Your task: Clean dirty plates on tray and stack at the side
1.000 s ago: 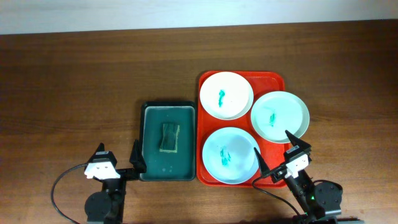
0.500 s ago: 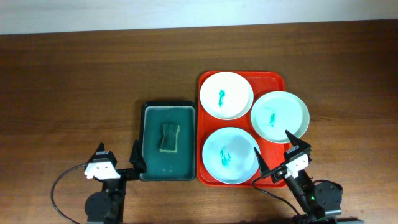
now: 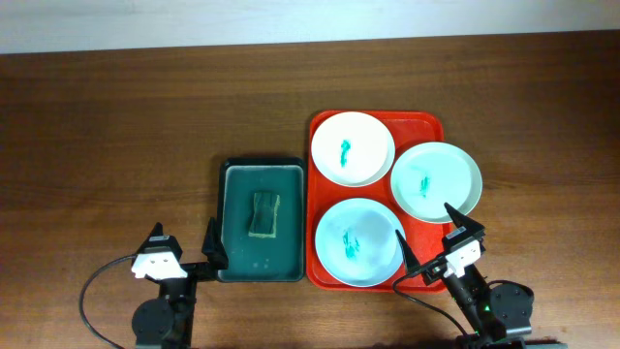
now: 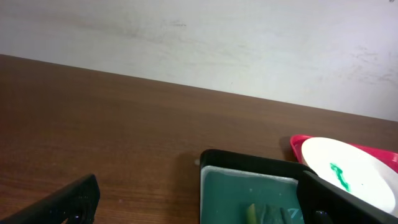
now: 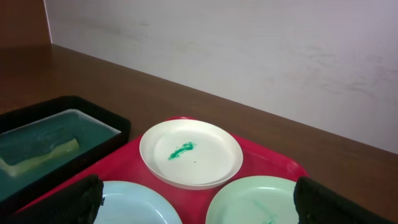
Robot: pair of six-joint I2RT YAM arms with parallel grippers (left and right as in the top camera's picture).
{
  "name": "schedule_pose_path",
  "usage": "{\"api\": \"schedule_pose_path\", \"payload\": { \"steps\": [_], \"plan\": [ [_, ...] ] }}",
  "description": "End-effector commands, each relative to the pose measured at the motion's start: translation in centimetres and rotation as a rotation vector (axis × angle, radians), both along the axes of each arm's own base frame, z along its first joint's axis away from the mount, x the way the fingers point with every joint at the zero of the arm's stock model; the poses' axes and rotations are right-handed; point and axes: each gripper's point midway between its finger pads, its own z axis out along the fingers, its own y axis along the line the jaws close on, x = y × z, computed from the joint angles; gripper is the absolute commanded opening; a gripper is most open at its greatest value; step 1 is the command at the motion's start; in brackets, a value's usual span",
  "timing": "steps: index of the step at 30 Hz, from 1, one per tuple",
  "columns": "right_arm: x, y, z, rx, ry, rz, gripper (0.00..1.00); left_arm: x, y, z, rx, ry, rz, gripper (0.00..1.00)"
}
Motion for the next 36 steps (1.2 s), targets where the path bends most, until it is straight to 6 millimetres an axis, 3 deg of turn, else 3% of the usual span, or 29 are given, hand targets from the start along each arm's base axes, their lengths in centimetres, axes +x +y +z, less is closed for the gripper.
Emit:
{"api": "schedule_pose_path", "payload": {
  "steps": [1,12,15,18,21,23,26,27,29,31,32,34,36],
  "plan": [
    [0.0,0.0,-0.4,0.006,0.009,-0.002,0.98,0.0,0.3,-0.2,0.017,0.003,0.012,0.99],
    [0.0,0.1,-0.2,0.007,0.0,0.001,0.98,0.0,-0.2,-0.1,0.014,-0.002,-0.017,0.99],
    [-1.1,2.1,0.8,0.013,-0.035,0.132,0.98,0.0,-0.3,0.1,0.013,-0.01,-0.023,0.99],
    [-2.4,2.8,5.2,0.045,-0.104,0.186,0.98,-0.2,-2.5,3.3,0.004,-0.135,-0.149,0.99],
    [-3.6,2.4,10.4,0.045,-0.114,0.171,0.98,-0.7,-2.9,6.3,0.005,-0.159,-0.176,0.99],
    [-3.2,1.2,14.1,0.044,-0.032,0.088,0.98,-0.7,-3.0,8.7,0.003,-0.053,-0.18,0.99],
    [-1.8,0.1,17.1,0.03,0.12,0.007,0.98,0.3,-3.1,11.6,0.0,0.059,-0.184,0.99],
    [-0.9,-0.3,17.8,0.017,0.245,-0.023,0.98,1.2,-3.5,13.0,-0.004,0.133,-0.2,0.99],
    [0.5,-0.5,17.6,-0.011,0.426,-0.045,0.98,3.0,-4.6,14.1,-0.02,0.276,-0.255,0.99],
    [1.8,-0.3,16.8,-0.017,0.575,-0.04,0.99,4.5,-5.8,13.9,-0.047,0.411,-0.318,0.99],
    [2.2,0.1,16.1,-0.015,0.64,-0.021,0.98,5.5,-6.0,13.1,-0.058,0.495,-0.324,0.99],
    [2.8,0.9,12.5,-0.011,0.839,0.02,0.98,7.5,-6.7,10.3,-0.088,0.649,-0.345,0.99],
    [3.1,1.7,10.4,0.006,0.951,0.062,0.98,7.9,-8.6,7.9,-0.151,0.745,-0.449,0.99]
  ]
}}
